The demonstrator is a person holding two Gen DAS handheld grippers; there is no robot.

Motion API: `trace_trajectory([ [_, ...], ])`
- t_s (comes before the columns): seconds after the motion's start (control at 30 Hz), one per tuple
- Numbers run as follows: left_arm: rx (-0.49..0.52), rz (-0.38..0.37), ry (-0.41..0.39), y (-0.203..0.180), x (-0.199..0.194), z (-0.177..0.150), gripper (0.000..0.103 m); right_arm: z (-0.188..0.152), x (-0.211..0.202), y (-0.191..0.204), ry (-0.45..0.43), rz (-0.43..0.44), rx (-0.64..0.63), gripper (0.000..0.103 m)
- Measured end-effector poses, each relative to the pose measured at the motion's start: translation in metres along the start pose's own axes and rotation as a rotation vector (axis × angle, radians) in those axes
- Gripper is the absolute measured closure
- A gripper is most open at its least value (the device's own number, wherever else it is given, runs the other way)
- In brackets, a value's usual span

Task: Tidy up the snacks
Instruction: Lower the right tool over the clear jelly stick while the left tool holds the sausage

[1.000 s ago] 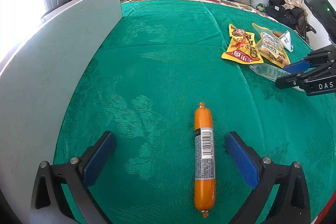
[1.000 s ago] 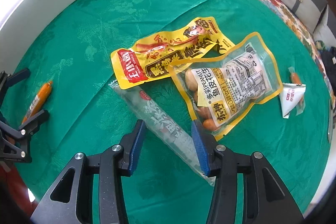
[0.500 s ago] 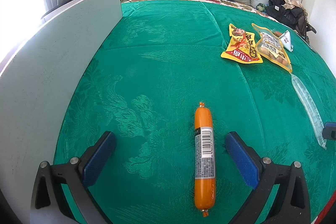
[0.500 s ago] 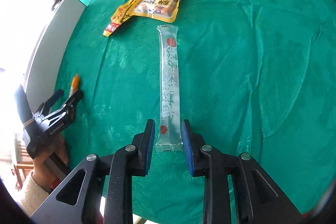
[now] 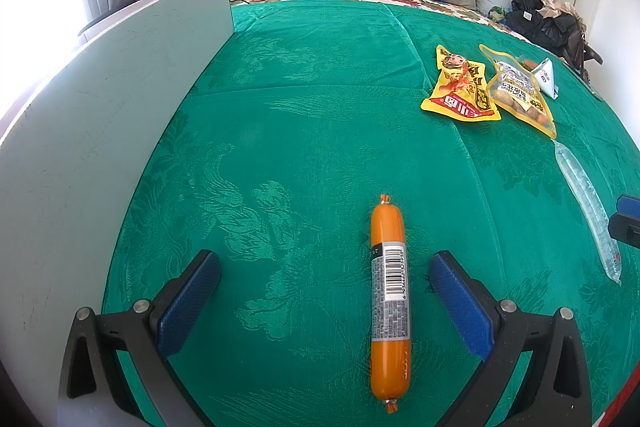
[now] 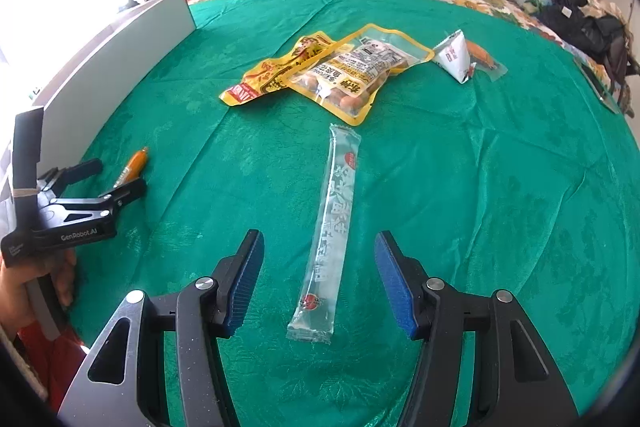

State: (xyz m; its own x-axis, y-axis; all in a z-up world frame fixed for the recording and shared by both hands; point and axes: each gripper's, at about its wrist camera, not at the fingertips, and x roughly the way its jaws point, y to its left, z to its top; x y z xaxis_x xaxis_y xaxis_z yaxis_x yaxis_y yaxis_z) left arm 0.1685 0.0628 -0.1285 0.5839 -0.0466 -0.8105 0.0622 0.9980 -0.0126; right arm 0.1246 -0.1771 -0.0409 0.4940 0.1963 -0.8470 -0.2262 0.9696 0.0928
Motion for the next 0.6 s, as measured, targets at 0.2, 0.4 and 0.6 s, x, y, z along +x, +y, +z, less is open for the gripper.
trace_trajectory([
  [0.2, 0.0, 0.0, 0.0, 0.0, 0.0, 0.0, 0.0, 0.004, 0.01, 0.001, 0.016, -0.029, -0.005, 0.042],
  [0.4, 0.0, 0.0, 0.0, 0.0, 0.0, 0.0, 0.0, 0.005, 0.018, 0.0, 0.022, -0.055, 0.002, 0.041],
  [0.6, 0.0, 0.0, 0.0, 0.0, 0.0, 0.0, 0.0, 0.004, 0.027, -0.004, 0.037, -0.071, -0.006, 0.038],
])
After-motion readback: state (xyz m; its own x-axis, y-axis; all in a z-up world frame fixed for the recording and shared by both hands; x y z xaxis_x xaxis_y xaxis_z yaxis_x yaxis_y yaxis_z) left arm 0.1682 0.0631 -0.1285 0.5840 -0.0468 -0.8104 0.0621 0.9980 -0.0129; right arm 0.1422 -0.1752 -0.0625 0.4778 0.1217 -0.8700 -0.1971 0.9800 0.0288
